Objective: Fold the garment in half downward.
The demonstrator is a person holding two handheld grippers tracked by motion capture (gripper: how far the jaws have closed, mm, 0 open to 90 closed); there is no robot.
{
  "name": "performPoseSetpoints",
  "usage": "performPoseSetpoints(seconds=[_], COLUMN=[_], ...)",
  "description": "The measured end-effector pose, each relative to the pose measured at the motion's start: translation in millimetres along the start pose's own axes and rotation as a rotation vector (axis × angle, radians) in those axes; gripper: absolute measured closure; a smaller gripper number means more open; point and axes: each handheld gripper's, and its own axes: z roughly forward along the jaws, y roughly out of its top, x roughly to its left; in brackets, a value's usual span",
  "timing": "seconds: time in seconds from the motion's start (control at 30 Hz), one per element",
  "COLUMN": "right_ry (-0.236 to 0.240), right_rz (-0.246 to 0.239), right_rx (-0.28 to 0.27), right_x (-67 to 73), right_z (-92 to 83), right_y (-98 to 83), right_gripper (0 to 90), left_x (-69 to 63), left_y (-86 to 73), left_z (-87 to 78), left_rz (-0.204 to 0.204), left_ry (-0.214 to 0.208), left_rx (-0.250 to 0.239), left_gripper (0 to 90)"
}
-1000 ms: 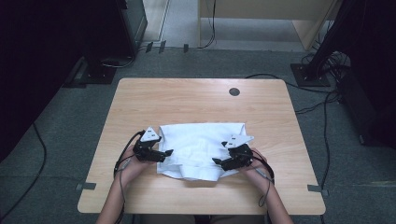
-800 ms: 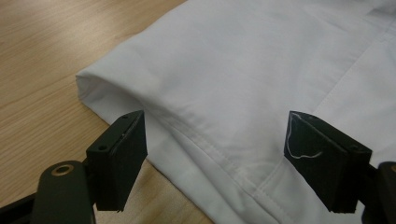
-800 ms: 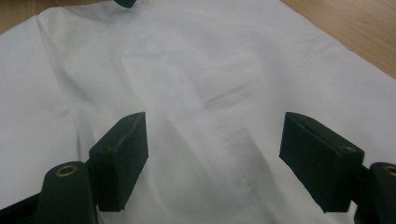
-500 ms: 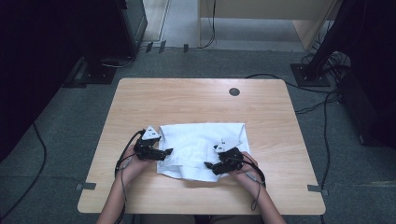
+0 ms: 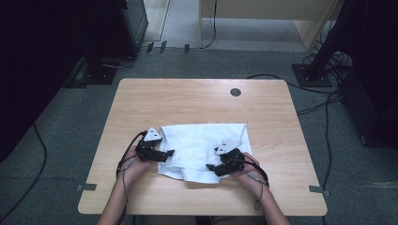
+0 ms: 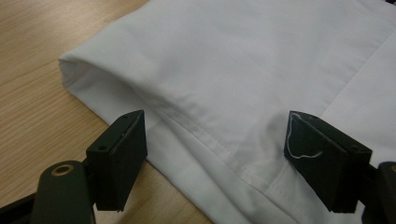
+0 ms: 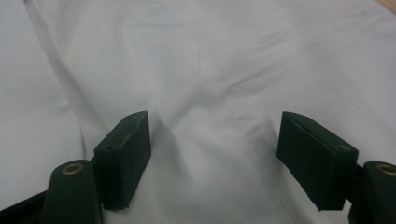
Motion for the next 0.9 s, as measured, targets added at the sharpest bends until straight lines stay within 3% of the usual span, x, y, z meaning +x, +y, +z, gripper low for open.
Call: performPoseSetpoints(seconds=[0.2,0.3,0.47,0.7,0.83,0.9], right_ry=[0.003,0.013,-0.026,-0.077,-0.113,-0.113], right_rz=[0.028,0.065,0.091,0.086,0.012,0.039], right_rx=[0.015,0.013,-0.009,-0.069,-0.08,-0.085], right_x=[-4.8,-5.3,0.0,14.0,25.8,28.1], right_z=[-3.9,-5.2,-4.6,-2.9,-0.9,0.9], right_y=[-1.4,1.3,7.4,19.7,25.4,27.3], right_gripper=[25.1,24.0,23.2,22.2,22.2,22.2], left_x=[1.7,4.6,9.3,10.5,10.6,10.8], left_y=[1.4,1.9,3.5,2.6,2.7,2.9], left_z=[-2.6,-6.7,-13.1,-12.4,-13.2,-13.0], left_rz=[-0.019,-0.022,-0.041,-0.036,-0.034,-0.034], left_ry=[-0.036,-0.028,-0.001,0.028,0.034,0.037], left_rx=[0.01,-0.004,-0.027,-0.013,-0.013,-0.014], left_gripper=[21.2,21.2,21.2,21.2,21.2,21.2])
